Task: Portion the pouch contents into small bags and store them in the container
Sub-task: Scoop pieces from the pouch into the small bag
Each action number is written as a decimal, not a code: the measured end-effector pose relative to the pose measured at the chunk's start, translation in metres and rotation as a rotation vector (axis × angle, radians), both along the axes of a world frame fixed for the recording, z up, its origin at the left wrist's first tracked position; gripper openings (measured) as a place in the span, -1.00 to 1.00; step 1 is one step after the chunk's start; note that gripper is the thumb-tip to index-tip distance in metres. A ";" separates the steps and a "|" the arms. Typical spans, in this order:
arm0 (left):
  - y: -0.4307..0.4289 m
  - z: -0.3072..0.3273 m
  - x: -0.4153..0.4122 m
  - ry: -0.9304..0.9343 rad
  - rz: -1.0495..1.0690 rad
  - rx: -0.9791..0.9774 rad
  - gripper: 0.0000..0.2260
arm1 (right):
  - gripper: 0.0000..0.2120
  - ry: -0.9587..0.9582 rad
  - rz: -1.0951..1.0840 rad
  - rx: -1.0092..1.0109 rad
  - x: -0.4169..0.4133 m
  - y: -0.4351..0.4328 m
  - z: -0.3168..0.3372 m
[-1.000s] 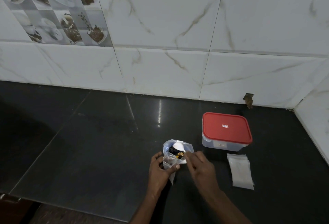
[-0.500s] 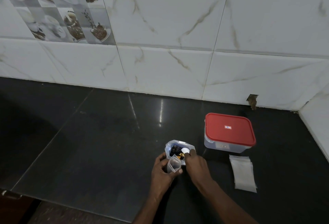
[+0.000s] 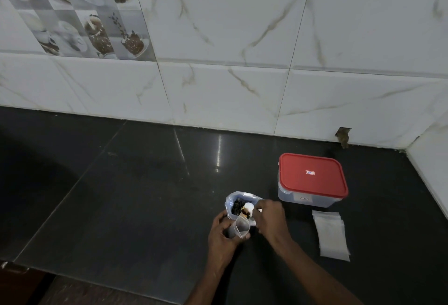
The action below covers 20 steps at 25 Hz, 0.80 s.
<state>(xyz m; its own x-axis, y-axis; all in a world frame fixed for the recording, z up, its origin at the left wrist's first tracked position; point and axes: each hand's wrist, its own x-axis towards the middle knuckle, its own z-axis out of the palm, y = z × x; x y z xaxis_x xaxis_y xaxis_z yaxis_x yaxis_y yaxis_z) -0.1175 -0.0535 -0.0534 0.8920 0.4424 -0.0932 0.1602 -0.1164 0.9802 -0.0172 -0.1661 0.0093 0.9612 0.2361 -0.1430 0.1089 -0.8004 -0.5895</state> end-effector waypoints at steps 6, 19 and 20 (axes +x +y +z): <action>0.003 -0.004 0.002 0.020 0.012 0.036 -0.63 | -0.83 0.145 -0.225 0.342 -0.001 -0.005 0.013; 0.003 -0.009 0.009 0.056 0.057 -0.067 -0.57 | -0.85 -0.608 0.304 0.140 -0.063 -0.030 0.013; 0.003 -0.011 0.010 0.062 0.069 -0.071 -0.55 | -0.80 -0.664 0.392 0.076 -0.066 -0.034 0.002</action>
